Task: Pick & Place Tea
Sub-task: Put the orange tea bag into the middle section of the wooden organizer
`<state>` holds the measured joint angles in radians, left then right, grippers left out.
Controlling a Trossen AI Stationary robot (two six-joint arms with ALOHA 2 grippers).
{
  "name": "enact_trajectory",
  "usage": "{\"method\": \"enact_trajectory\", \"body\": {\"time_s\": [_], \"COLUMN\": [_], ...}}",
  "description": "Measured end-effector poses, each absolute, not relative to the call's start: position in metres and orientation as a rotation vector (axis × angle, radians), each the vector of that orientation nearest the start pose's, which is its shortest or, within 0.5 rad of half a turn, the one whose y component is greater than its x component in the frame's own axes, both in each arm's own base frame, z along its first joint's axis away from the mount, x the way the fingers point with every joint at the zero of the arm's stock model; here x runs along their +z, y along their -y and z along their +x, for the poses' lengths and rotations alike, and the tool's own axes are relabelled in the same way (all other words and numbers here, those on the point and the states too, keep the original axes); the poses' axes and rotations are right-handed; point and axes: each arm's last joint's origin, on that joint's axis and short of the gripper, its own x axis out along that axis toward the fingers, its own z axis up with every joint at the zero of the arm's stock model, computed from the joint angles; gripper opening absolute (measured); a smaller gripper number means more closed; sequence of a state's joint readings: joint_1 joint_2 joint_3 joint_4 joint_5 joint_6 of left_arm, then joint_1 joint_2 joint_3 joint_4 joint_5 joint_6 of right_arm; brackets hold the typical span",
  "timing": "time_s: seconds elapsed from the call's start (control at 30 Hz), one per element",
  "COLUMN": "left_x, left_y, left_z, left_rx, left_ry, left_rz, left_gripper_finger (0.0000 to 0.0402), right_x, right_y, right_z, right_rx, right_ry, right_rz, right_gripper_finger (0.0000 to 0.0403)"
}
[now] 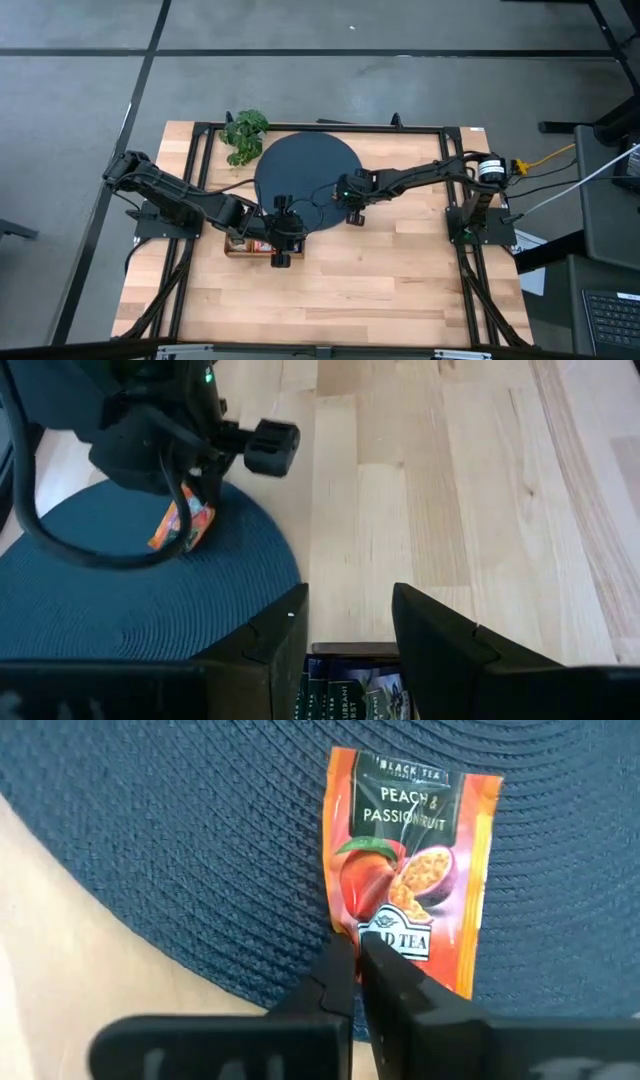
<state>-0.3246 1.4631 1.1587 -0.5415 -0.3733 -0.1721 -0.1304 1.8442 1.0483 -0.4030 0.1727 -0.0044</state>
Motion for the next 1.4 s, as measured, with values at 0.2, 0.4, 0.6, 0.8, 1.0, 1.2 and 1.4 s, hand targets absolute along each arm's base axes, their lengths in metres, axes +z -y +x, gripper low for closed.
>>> {"method": "enact_trajectory", "body": {"time_s": [0.2,0.4,0.6,0.8,1.0,1.2,1.4], "left_x": [0.280,0.285,0.288,0.287,0.292,0.300,0.303], "left_y": [0.088,0.088,0.087,0.075,0.049,0.027,0.012], "left_z": [0.295,0.299,0.302,0.310,0.322,0.329,0.331], "left_rx": [0.120,0.183,0.264,0.406,0.491,0.500,0.490], "left_ry": [-0.770,-0.691,-0.621,-0.457,-0.319,-0.204,-0.167], "left_rz": [0.104,0.030,-0.095,-0.297,-0.488,-0.667,-0.750], "left_gripper_finger": [0.0144,0.0144,0.0143,0.0143,0.0143,0.0143,0.0143], "right_x": [0.161,0.187,0.207,0.214,0.220,0.224,0.229], "right_y": [0.039,0.017,-0.014,-0.050,-0.073,-0.084,-0.090], "right_z": [0.329,0.320,0.307,0.296,0.289,0.288,0.294], "right_rx": [-0.252,-0.196,-0.216,-0.442,-0.611,-0.669,-0.691], "right_ry": [-1.166,-1.128,-1.108,-1.037,-0.911,-0.835,-0.772], "right_rz": [-0.047,-0.093,-0.256,-0.544,-0.702,-0.754,-0.810], "right_gripper_finger": [0.0015,0.0015,0.0014,0.0014,0.0014,0.0014,0.0014]}}
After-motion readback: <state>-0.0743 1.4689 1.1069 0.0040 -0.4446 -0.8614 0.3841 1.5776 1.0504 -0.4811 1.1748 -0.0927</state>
